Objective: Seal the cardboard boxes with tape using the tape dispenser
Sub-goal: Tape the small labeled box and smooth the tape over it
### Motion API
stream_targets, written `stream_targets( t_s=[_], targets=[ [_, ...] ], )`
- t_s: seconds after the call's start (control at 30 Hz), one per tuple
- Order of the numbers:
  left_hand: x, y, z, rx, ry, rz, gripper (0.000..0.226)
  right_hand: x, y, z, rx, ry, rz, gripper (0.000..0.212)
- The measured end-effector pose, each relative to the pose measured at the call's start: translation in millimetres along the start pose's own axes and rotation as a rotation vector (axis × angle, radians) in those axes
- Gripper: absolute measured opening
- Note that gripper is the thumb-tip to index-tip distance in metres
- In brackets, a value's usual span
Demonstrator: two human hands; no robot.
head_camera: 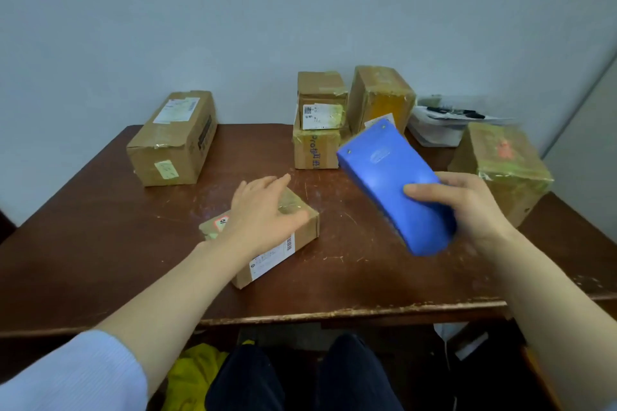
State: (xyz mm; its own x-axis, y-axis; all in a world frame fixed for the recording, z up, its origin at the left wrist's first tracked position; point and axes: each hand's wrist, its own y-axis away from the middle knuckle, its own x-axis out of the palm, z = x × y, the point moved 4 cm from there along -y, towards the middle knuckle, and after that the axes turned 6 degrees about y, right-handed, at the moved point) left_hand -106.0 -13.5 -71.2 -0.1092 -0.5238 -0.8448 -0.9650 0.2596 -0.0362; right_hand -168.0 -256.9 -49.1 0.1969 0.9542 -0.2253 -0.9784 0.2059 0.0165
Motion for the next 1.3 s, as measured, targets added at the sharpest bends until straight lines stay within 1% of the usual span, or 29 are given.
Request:
stream_targets(
  t_s=[0.03, 0.07, 0.1, 0.13, 0.17, 0.2, 0.23, 0.27, 0.33, 0.37, 0.5, 0.6, 0.67, 0.77, 0.93, 1.0, 1.07, 1.17, 1.2, 1.3],
  targets=[
    [-3.5, -1.2, -9.4, -0.014, 0.196, -0.028, 0.073, 2.2, 2.2, 0.8, 0.023, -0.189, 0.076, 0.032],
    [-6.2, -2.4, -17.9, -0.039, 0.401, -0.053, 0.058, 4.5, 4.5, 1.4, 0.033, -0.323, 0.127, 0.044],
    [-8.8, -4.5, -25.4, -0.08, 0.574, -0.065, 0.043, 6.3, 5.6, 0.6, 0.043, -0.417, 0.147, 0.055],
    [-10.8, -7.5, -31.4, -0.129, 0.709, -0.065, 0.033, 7.3, 6.5, -0.4, 0.055, -0.482, 0.144, 0.062],
    [-12.3, -9.5, -36.9, -0.189, 0.825, -0.044, 0.029, 7.6, 6.4, -1.5, 0.063, -0.523, 0.13, 0.063],
    [-13.5, -9.7, -42.9, -0.248, 0.935, -0.004, 0.03, 8.3, 7.3, -1.2, 0.062, -0.549, 0.115, 0.062],
    [-14.5, -9.2, -48.3, -0.302, 1.02, 0.036, 0.036, 9.4, 8.7, -0.3, 0.057, -0.562, 0.107, 0.061],
    [-15.2, -8.7, -52.3, -0.343, 1.057, 0.072, 0.043, 10.4, 9.5, 0.7, 0.047, -0.567, 0.107, 0.06],
    [-15.7, -8.6, -58.0, -0.363, 1.065, 0.119, 0.054, 11.3, 10.0, 0.9, 0.031, -0.564, 0.124, 0.058],
    [-16.4, -9.3, -59.8, -0.344, 1.079, 0.114, 0.055, 11.5, 9.5, 1.0, 0.027, -0.546, 0.14, 0.058],
    [-25.0, -14.3, -64.1, -0.198, 1.201, -0.019, 0.039, 12.8, 6.1, 3.1, -0.007, -0.343, 0.211, 0.058],
    [-27.7, -15.1, -64.9, -0.14, 1.172, -0.029, 0.04, 13.9, 3.6, 1.8, -0.022, -0.256, 0.214, 0.06],
    [-27.0, -14.9, -63.7, -0.146, 1.159, -0.022, 0.04, 15.2, 3.1, 1.2, -0.028, -0.23, 0.217, 0.055],
    [-25.6, -14.6, -62.4, -0.184, 1.174, -0.01, 0.036, 17.9, 3.6, 2.6, -0.025, -0.207, 0.215, 0.032],
    [-25.8, -16.5, -59.0, -0.257, 1.237, -0.011, 0.013, 18.9, 5.2, 6.5, -0.019, -0.197, 0.203, 0.026],
    [-23.7, -19.3, -55.2, -0.292, 1.221, -0.016, 0.008, 18.7, 5.5, 8.0, -0.01, -0.179, 0.204, 0.027],
    [-24.2, -21.5, -51.6, -0.29, 1.196, -0.029, 0.006, 19.8, 5.9, 9.8, 0.009, -0.139, 0.214, 0.03],
    [-25.8, -25.9, -47.0, -0.246, 1.115, -0.047, 0.017, 24.5, 8.5, 15.0, 0.061, -0.044, 0.247, 0.024],
    [-26.9, -27.7, -45.5, -0.231, 1.071, -0.06, 0.019, 26.3, 9.7, 16.9, 0.077, -0.015, 0.25, 0.026],
    [-26.0, -39.1, -37.6, -0.205, 0.991, -0.102, 0.026, 31.7, 9.5, 20.4, 0.091, 0.034, 0.215, 0.047]
  ],
)
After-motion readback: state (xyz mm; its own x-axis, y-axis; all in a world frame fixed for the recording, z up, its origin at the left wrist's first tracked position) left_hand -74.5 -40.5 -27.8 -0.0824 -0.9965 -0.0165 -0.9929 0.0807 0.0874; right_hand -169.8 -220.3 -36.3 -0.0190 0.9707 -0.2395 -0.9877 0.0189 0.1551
